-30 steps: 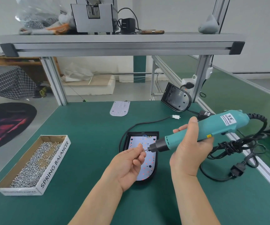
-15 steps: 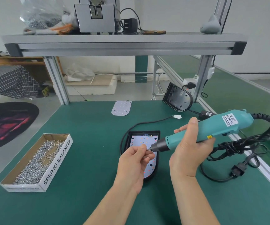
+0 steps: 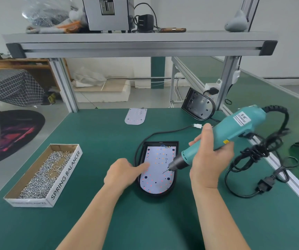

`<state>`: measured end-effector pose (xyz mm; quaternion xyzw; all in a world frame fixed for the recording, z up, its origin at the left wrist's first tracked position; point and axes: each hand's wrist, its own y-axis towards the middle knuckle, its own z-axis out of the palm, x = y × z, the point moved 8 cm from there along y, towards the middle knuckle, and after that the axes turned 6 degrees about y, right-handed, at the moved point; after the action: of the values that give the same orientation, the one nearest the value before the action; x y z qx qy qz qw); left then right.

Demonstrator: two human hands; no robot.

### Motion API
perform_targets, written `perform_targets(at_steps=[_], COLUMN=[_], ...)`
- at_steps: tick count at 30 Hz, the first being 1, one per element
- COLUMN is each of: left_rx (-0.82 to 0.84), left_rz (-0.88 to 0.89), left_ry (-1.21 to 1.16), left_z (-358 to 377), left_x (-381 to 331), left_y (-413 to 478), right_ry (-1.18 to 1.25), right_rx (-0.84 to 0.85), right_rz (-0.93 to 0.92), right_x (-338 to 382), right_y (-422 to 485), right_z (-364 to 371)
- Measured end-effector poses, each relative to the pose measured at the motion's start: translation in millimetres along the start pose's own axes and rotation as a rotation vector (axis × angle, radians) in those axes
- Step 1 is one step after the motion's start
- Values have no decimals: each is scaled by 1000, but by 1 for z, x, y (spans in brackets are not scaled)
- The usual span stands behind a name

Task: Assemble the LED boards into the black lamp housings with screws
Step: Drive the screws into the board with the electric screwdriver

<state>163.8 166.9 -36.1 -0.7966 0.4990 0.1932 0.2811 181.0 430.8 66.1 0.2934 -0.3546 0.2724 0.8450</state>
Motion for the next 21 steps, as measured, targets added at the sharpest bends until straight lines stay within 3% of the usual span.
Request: perform_targets(at_steps=[7,12,21], left_rx=[82,82,204], left_rz=[56,96,95], left_ry=[200,249,-70], left_z=[15,23,40], left_x=[-26,-27,-32], left_y=[3,-2,-1], right_ry=[-212,-269,-285], right_rx=[198,243,249], right_rz=[-122,-140,-141], right_x=[-9,-20,-20], right_y=[-7,-9,-8], right_z=[23,22,20])
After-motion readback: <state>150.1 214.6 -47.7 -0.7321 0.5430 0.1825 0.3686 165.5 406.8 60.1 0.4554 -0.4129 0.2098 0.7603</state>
